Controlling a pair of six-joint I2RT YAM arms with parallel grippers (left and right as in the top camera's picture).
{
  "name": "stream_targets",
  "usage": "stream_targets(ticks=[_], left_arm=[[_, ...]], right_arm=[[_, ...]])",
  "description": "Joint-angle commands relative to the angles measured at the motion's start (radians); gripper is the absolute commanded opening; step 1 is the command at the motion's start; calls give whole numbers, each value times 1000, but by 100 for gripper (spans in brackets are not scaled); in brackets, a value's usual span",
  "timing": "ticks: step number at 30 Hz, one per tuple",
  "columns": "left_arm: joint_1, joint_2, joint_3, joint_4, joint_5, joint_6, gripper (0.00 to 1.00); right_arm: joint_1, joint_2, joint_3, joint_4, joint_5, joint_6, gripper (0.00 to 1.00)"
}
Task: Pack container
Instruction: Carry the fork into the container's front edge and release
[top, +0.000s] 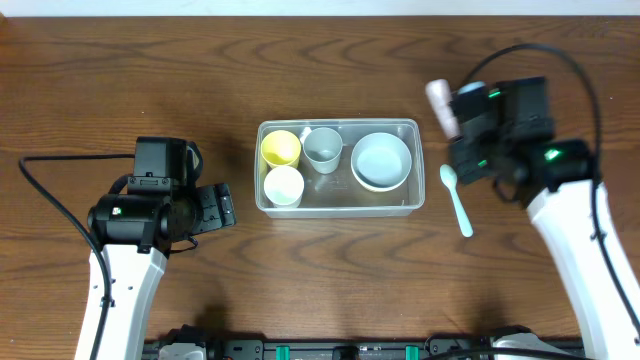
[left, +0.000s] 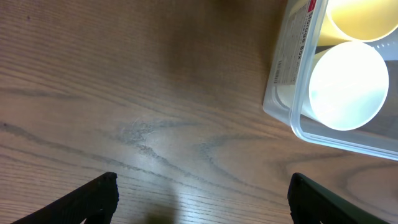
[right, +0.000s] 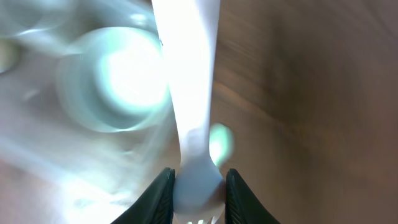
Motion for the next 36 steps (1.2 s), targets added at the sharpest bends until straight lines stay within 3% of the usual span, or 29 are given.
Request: stream_targets(ticks=[1,6,11,22,23,25,27,30,33,36], left_arm=[[4,-1,0,-5,3,-10,87],[4,-1,0,-5,3,-10,87],[4,-1,0,-5,3,-10,87],[4,-1,0,-5,3,-10,87],[4,-1,0,-5,3,-10,87],[4,-1,0,-5,3,-10,87],[4,-1,0,-5,3,-10,87],[4,-1,0,-4,3,-10,87],[4,-1,0,-4,3,-10,87],[4,-1,0,-5,3,-10,87]], right_arm=[[168,-14,6,-16,-25,-218,2],[312,27,5,-14,-26,-366,1],[360,103,5,-14,-26,-481,1],[360,259,5,-11,-26,-489,1],[360,266,5,-11,-26,-489,3],[360,270,5,-11,-26,-486,22],[359,270,5,-11,-26,-486,31],[359,270,5,-12,-26,-486,36],[359,270,5,-16,-25,-485,50],[359,270,5,-22,-26,-473,50]])
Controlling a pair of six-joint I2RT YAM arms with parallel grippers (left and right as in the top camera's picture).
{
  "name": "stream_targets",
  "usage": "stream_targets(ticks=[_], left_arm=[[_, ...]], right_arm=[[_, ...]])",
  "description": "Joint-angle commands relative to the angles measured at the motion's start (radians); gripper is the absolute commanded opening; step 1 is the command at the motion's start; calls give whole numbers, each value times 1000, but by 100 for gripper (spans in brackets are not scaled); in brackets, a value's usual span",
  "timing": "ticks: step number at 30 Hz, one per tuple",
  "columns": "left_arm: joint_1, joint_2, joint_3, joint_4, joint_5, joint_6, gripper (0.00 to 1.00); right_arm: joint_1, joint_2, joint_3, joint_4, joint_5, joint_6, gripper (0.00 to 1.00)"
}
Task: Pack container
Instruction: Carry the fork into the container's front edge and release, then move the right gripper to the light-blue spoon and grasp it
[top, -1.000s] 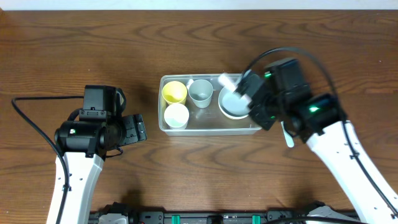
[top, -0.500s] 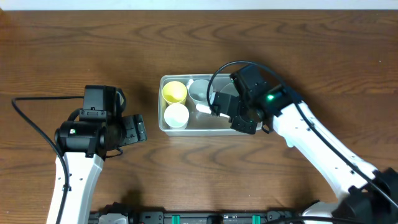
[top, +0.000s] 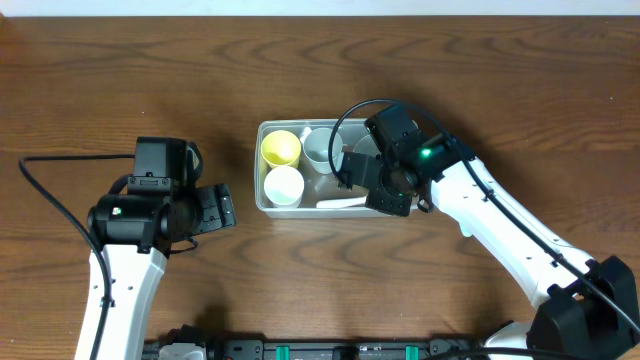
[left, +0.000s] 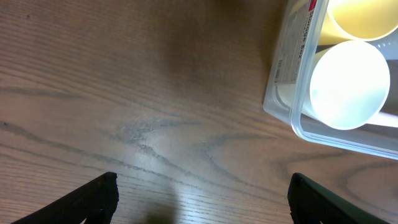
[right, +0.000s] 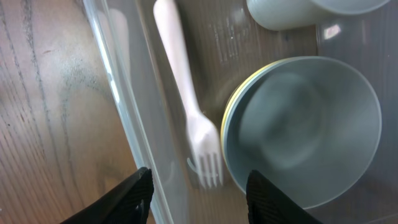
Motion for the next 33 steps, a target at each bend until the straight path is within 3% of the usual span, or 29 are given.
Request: stream_targets(ticks=[1,13,16,18,23,29,33], left_arm=[[4,-1,0,-2,3,-9,88],[4,-1,0,-9,3,-9,88],[4,-1,0,-10,3,-8,88],[4,-1,0,-10,3,-8,88],[4,-1,0,-10,3,-9,88],[4,-1,0,-10,3,-9,88],[4,-1,0,-10,3,-9,88]], right_arm=[[6,3,5,-3,-4,28,50],[-8,-47,98,8,40,477,51],[-40,-88,196,1,140,625,57],[-84,-116,259,0,192,714,69],[-243,-132,308,-16,195,818,82],[-427,-13,306,-117,139,867,81],[-471,111,306,-172,122,831,77]])
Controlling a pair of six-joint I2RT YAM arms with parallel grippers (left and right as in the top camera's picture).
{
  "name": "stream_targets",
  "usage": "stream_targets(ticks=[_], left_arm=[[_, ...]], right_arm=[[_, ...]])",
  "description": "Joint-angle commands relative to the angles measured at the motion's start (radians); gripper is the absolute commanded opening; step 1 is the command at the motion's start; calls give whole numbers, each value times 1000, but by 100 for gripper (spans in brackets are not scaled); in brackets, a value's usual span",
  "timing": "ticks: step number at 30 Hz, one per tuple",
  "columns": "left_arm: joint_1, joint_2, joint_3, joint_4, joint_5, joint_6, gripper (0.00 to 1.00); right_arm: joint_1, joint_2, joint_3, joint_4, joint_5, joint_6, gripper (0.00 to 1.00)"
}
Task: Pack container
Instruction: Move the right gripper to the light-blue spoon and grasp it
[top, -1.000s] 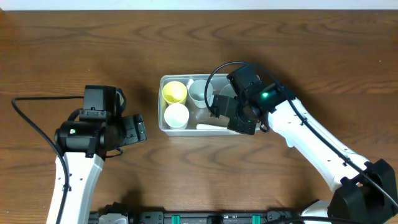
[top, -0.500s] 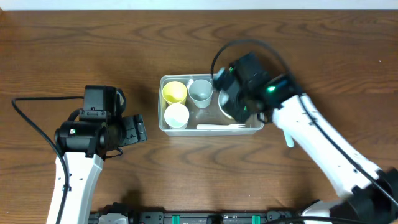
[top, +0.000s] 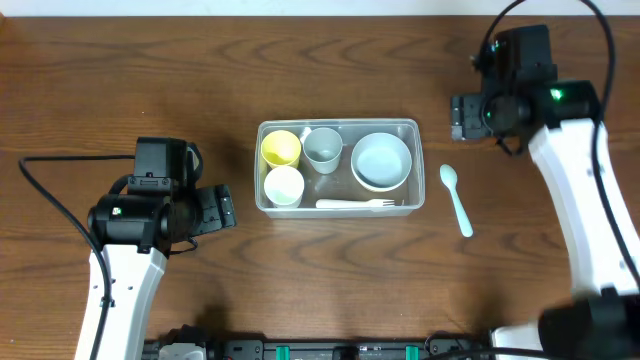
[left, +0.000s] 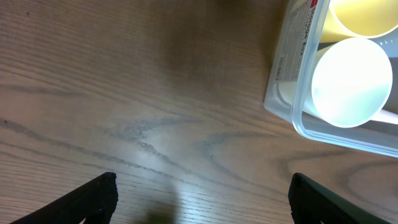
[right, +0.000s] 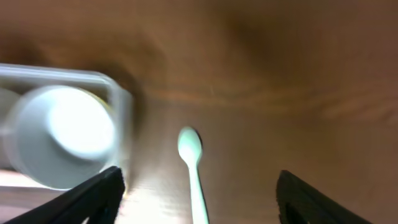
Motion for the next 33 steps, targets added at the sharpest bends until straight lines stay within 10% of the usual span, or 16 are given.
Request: stream_targets(ticks=[1,33], left_arm=[[4,-1,0,-2,3,-9,88],[4,-1,0,5,3,-9,88]], right_arm=[[-18,101,-8,-30,-32,0,76],[56,492,-21,-56,-41,-174,77]])
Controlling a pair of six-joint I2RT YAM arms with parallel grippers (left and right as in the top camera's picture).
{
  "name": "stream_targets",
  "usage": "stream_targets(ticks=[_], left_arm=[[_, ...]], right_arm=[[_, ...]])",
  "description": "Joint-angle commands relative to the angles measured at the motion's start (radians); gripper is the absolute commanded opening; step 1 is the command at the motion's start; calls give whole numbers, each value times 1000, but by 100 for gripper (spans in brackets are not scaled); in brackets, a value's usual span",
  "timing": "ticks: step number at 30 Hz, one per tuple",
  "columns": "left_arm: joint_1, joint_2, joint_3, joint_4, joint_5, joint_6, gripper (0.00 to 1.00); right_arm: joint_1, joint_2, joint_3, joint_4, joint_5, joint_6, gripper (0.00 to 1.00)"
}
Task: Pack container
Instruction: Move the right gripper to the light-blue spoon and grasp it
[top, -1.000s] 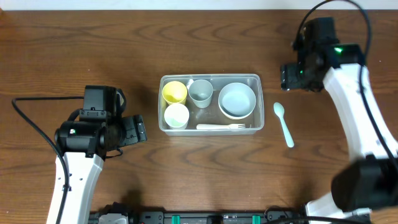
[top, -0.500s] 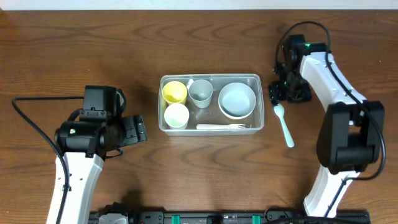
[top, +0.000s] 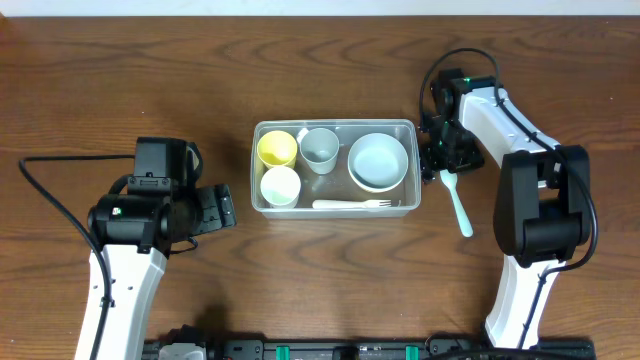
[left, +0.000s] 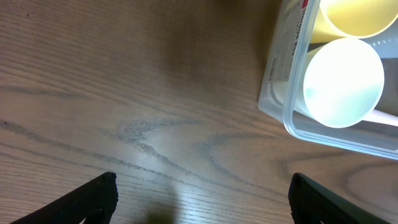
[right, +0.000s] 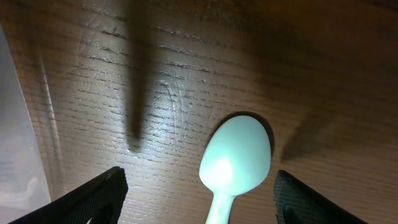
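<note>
A clear plastic container (top: 412, 130) stands mid-table holding a yellow cup (top: 276, 148), a white cup (top: 279, 185), a grey cup (top: 320, 148), a pale blue bowl (top: 378, 160) and a white fork (top: 352, 204). Just right of it a mint spoon (top: 456, 198) lies on the wood. My right gripper (right: 198, 202) is open, low over the spoon's bowl (right: 236, 154), fingers on either side of it. My left gripper (left: 200, 202) is open over bare wood left of the container (left: 281, 93).
The table is dark wood grain. The container's right wall (right: 15, 149) lies close to the left of the right gripper. The left arm's body (top: 150, 205) sits at the table's left side.
My right gripper has come down from the far right of the table to just over the mint spoon's bowl, still open. The container sits slightly further left. The left arm is unchanged.
First my right gripper was shut on the white fork, right of the container. Then it was open inside the container with the fork lying along the front wall. It then stood open high at the far right, and now it is over the mint spoon.
</note>
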Motion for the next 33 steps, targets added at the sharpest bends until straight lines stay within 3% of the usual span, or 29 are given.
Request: stream_targets(ticks=[1,21,28,33], left_arm=[[4,-1,0,2,3,-9,88],[4,-1,0,-3,3,-9,88],[4,-1,0,-3,3,-9,88],[4,-1,0,-3,3,-9,88]], right_arm=[[8,8,-9,2,-7,-18,77],[-37,8,-162,105,0,-6,77],[-37,8,-162,120,0,7,65],[-37,8,-162,127,0,29,50]])
